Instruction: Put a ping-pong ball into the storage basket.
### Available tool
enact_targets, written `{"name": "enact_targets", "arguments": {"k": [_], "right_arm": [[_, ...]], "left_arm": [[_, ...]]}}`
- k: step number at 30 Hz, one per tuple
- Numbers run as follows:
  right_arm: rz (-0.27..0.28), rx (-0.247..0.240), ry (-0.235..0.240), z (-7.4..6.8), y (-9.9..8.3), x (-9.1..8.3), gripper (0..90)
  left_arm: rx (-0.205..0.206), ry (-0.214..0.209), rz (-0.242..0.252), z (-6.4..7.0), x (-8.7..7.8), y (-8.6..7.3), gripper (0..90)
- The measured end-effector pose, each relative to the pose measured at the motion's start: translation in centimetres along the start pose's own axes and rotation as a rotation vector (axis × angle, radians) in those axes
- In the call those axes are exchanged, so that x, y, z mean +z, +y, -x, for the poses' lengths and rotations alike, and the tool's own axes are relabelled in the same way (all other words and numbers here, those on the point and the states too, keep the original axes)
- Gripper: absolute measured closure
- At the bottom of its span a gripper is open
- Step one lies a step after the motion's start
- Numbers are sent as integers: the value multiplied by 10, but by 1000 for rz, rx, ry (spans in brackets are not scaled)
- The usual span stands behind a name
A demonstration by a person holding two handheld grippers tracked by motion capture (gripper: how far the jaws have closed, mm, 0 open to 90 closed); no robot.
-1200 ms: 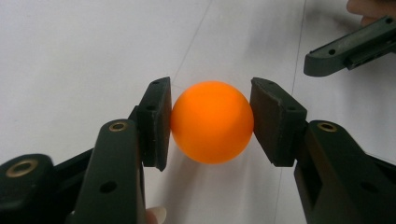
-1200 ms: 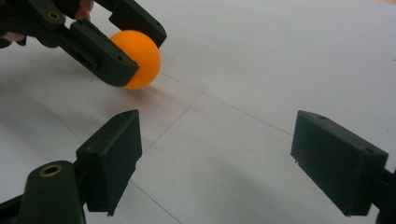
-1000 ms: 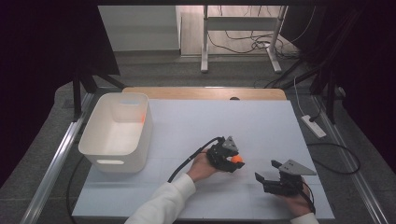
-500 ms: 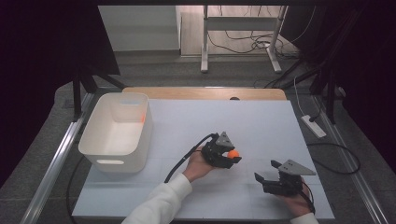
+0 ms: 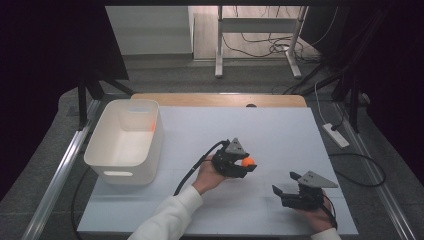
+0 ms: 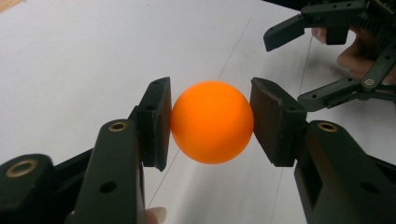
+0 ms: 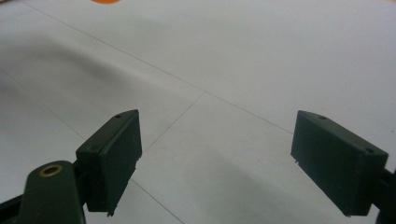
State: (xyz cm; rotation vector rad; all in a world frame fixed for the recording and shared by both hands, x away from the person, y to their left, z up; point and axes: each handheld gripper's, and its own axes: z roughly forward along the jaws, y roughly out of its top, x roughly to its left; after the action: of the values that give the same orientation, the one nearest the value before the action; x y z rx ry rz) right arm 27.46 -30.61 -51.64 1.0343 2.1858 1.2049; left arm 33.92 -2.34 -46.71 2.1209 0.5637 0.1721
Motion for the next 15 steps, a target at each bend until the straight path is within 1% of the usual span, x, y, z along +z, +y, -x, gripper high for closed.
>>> {"name": "enact_targets", "arguments": {"k": [6,7,11,15], "right_arm": [[0,0,-3,0,0,0,163],[0,-1,-3,0,0,0,163],[-1,-3,-5,0,0,0,163],[-3,-11,-7,-1,0,0,163]], "left_arm": [[-5,8,14,-1,-7,1,507],[-4,9,21,-2,-10,1,507],[-8,10,32,-4,-15,2,507],[-12,15,44,-4,-19,2,507]]}}
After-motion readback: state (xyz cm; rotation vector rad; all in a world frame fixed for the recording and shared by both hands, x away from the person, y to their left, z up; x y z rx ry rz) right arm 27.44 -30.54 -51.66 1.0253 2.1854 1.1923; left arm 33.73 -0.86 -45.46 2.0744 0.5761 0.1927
